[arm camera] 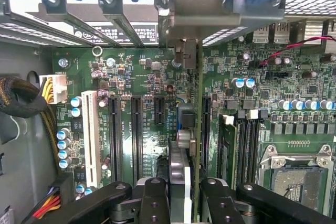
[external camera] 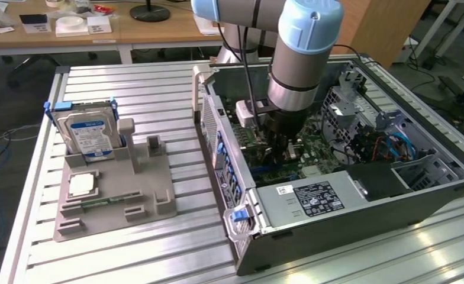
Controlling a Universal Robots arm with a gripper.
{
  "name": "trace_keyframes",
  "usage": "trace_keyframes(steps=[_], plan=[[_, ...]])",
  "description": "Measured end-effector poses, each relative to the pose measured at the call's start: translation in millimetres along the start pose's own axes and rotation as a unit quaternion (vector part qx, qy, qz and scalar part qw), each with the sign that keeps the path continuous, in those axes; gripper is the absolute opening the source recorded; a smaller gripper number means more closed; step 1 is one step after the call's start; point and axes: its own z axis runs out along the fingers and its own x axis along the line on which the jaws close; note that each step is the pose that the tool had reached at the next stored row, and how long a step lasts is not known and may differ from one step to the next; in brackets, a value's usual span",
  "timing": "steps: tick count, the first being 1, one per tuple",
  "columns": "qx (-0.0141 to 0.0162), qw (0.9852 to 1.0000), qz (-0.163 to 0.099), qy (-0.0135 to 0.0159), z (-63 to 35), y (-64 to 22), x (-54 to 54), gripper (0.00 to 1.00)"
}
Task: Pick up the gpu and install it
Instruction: 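Insert the gpu into the slot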
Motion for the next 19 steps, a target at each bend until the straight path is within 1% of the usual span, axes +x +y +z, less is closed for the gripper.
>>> trace_keyframes(steps=[19], plan=[[0.0001,1.0,0.0,0.0001,7.0,0.9,0.3,0.28]])
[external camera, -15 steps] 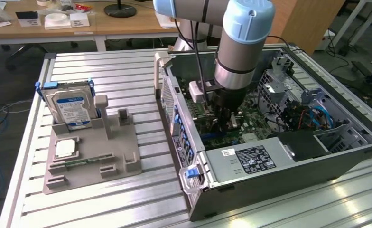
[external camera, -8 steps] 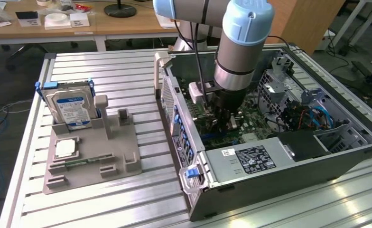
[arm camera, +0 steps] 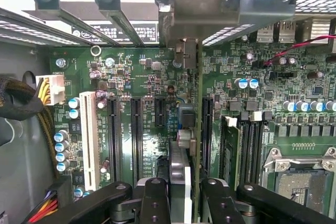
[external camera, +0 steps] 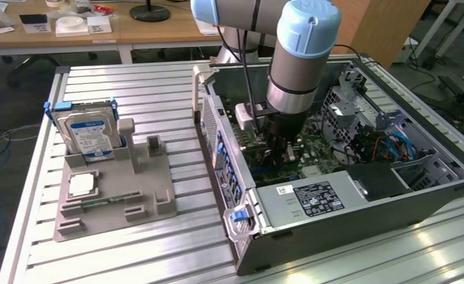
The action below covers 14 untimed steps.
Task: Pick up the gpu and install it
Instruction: 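Insert the gpu into the slot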
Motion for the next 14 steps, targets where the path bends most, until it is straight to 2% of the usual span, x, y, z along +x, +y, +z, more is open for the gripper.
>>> trace_keyframes(steps=[14], plan=[[-0.0001,1.0,-0.001,-0.0002,1.0,0.5,0.0,0.28]])
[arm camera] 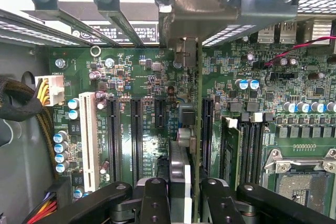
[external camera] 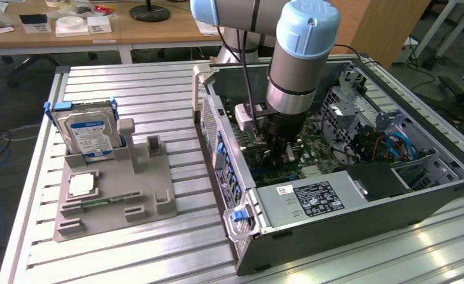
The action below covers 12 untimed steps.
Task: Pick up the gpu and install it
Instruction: 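Insert the gpu into the slot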
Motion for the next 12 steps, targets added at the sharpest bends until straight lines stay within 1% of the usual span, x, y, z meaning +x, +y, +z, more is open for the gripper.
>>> trace_keyframes(steps=[12], plan=[[-0.0003,1.0,0.0,0.0001,0.0,0.0,0.2,0.28]])
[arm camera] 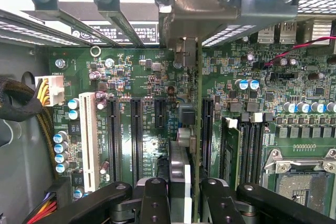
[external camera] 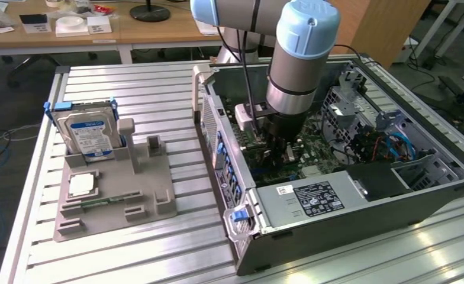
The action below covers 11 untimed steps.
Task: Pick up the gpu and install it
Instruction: 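Insert the gpu into the slot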
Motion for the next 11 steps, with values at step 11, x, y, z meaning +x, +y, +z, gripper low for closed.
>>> trace_keyframes(steps=[11], plan=[[0.0,1.0,0.0,0.0002,-1.7,0.9,0.1,0.28]])
